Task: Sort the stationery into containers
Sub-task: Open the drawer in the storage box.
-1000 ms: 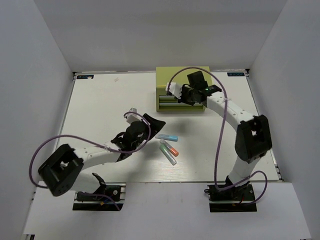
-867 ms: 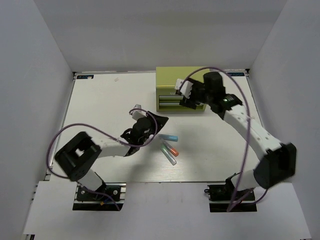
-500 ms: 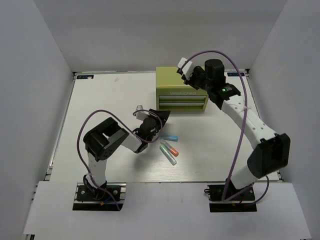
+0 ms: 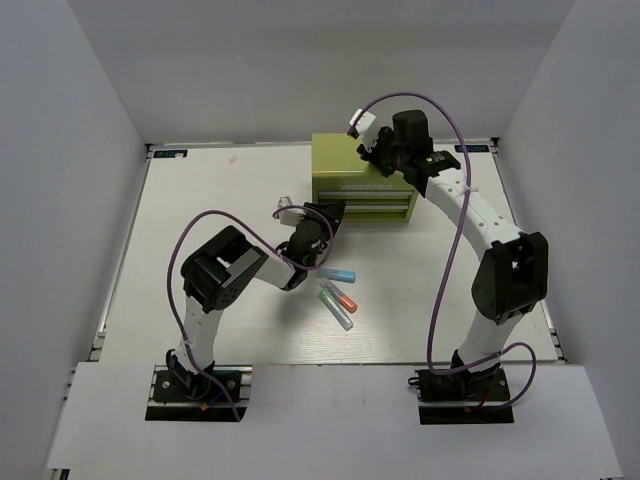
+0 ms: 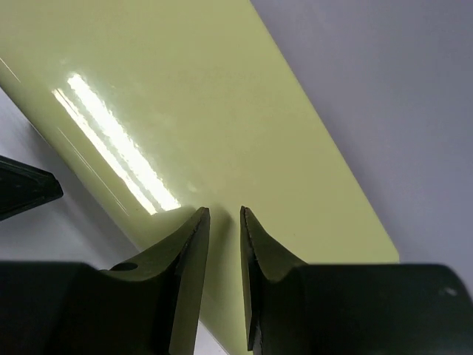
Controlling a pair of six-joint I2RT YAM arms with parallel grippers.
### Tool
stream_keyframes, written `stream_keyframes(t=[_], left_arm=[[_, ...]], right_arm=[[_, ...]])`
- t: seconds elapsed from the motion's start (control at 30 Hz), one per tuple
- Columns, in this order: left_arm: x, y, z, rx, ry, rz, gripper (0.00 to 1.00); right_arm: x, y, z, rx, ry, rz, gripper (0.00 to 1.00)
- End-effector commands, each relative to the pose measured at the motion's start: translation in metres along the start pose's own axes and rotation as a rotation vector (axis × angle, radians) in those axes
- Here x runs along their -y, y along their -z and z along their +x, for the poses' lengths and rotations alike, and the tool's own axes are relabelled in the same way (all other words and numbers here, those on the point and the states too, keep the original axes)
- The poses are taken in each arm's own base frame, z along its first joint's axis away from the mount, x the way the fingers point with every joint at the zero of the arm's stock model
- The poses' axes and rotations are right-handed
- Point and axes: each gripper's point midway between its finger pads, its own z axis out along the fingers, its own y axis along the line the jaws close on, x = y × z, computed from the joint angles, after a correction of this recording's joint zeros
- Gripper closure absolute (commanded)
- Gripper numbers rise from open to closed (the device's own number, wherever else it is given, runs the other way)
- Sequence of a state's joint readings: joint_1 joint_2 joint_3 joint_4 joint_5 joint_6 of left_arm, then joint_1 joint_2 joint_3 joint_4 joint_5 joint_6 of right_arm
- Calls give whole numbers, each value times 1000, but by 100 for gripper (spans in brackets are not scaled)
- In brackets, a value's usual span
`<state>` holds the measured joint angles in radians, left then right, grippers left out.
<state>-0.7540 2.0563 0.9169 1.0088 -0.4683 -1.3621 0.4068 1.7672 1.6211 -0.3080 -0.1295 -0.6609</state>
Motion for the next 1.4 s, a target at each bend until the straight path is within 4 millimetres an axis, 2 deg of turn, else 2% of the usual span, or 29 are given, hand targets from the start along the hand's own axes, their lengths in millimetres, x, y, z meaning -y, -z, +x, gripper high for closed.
stream_keyframes(t=[0.0,0.1,0.3,0.37,0.53,0.7,1.03,1.2,1.23,1.27,1.37], left_arm=[[2,-7,-3,17,-2,-9,50],[-8,-7,1,2,-18,-38,49],[-15,-13,4,7,-13,-65,40],[-8,-21,1,34,4,-57,38],[-16,-39,5,47,10,-95,38],[-27,-43,2,76,24,-145,38],[-42,-45,-7,148,50,-169,56],[-48,-45,-9,166,52,-179,57],[-53,-45,-8,164,47,-187,59],[-50,-46,-9,166,54,-175,65],[-45,-45,-8,160,69,-152,72]], right_arm=[[9,3,-4,2,-37,12,70],[11,4,-4,4,-46,15,70],[15,5,0,-3,-55,23,70],[15,4,3,-12,-52,20,70],[14,2,6,-26,-48,15,69],[18,5,5,-31,-40,26,69],[17,-1,15,-77,-44,12,69],[16,0,17,-87,-43,7,69],[14,0,18,-93,-41,5,69],[15,1,20,-98,-43,7,69],[14,0,23,-110,-42,3,69]])
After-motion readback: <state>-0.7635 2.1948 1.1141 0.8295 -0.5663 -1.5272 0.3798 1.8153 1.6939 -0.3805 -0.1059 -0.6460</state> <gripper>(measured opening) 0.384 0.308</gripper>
